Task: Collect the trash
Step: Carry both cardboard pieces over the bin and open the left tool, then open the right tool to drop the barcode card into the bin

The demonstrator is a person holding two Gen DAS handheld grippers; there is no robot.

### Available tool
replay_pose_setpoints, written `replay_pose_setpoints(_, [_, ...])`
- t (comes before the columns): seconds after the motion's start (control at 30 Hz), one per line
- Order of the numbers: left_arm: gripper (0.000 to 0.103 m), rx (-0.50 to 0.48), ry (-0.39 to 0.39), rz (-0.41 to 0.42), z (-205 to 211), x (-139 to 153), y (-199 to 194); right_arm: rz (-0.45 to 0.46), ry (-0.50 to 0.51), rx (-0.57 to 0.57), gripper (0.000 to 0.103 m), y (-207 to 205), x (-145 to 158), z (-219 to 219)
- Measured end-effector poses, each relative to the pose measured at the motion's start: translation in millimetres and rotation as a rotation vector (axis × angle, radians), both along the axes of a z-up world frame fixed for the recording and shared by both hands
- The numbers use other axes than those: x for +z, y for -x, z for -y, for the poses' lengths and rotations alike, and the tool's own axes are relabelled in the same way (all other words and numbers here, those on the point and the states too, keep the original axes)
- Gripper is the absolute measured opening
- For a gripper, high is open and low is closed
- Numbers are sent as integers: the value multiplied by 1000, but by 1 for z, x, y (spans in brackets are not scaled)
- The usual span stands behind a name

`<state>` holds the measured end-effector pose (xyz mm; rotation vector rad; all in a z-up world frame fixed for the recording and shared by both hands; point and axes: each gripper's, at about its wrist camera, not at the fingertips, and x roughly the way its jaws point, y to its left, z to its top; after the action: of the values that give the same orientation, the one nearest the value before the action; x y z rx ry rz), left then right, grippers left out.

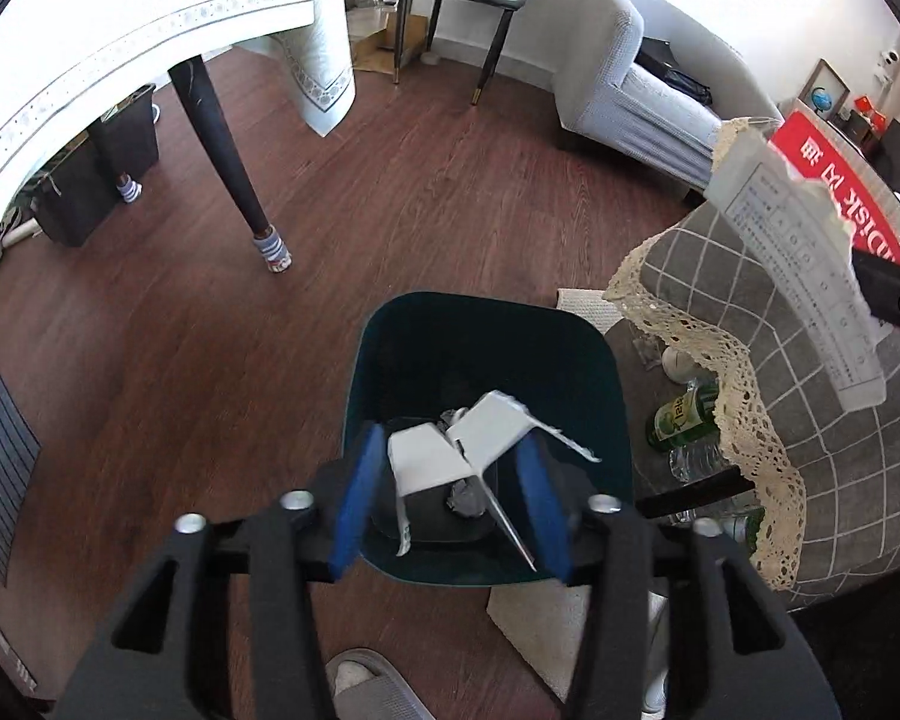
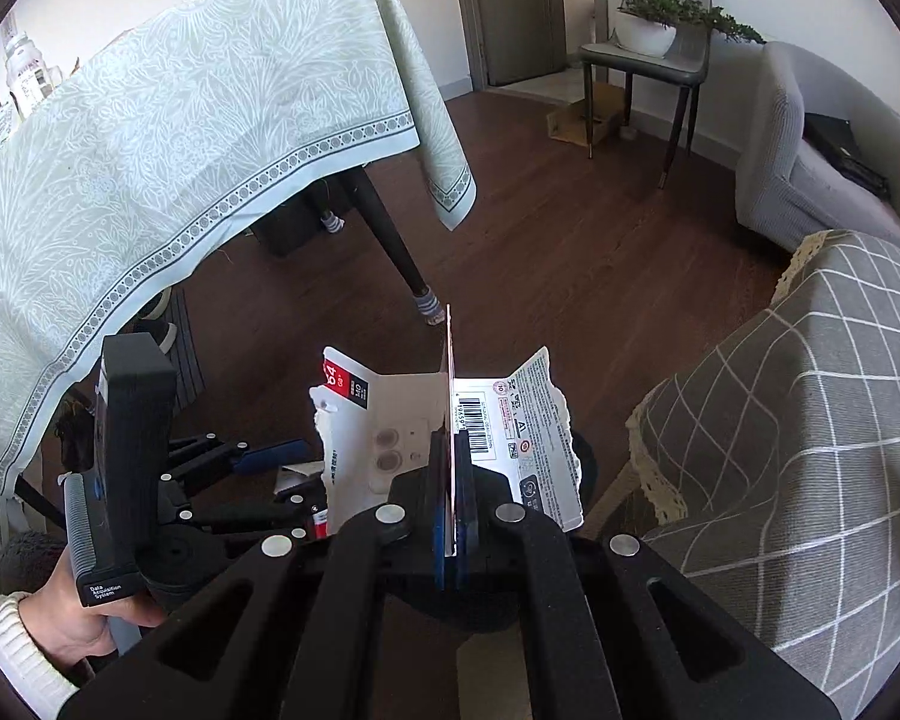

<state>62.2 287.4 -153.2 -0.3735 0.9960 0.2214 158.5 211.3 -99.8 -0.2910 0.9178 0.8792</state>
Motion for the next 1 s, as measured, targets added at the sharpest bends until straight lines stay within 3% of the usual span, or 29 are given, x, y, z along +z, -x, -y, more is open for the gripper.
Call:
replay_pose_setpoints(0.2, [63,37,6,21,-14,8,12,-45,31,6,2,-7,-24,-18])
replay_pose_setpoints(0.43, [65,107,-20,87,-34,38,41,-101,82,19,2,-9,-63,-39])
replay_pose_setpoints(0.63, [66,95,-41,138,-38,65,57,-146,151,27,2,-12,-98,-56])
replay_pose_setpoints(1.0, [67,52,-106,203,-30,105,75,-154,237,-4,4,-13,-134,-59])
